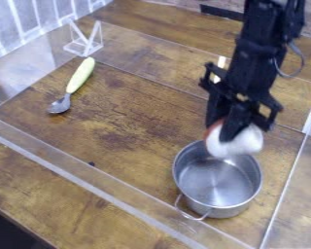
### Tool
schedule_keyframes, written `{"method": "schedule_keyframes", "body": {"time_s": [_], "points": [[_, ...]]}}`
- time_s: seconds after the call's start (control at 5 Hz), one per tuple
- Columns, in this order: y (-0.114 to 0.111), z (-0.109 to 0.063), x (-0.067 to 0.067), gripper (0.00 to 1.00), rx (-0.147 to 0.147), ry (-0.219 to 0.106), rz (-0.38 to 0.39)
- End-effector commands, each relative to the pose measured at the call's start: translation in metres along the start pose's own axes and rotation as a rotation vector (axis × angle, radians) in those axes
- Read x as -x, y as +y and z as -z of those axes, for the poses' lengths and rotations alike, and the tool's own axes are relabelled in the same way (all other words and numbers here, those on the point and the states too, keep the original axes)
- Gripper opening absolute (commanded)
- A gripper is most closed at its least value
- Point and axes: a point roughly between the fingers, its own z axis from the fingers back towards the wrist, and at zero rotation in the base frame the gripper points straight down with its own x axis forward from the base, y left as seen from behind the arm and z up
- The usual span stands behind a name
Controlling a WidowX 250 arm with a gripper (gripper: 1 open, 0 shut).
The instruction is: Remove the mushroom from the silver pot and put it on the table
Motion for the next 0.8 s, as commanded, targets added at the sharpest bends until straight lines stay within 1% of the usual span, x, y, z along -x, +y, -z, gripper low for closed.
{"method": "schedule_keyframes", "body": {"time_s": [0.0, 0.2, 0.4, 0.6], "points": [[0.04, -0.054, 0.002, 0.0, -0.006, -0.144, -0.079], [0.078, -0.057, 0.004, 0.0, 0.001, -0.155, -0.133], [0.093, -0.042, 0.006, 0.0, 0.045, -0.143, -0.119], [0.094, -0.03, 0.009, 0.0, 0.073, -0.132, -0.107]]}}
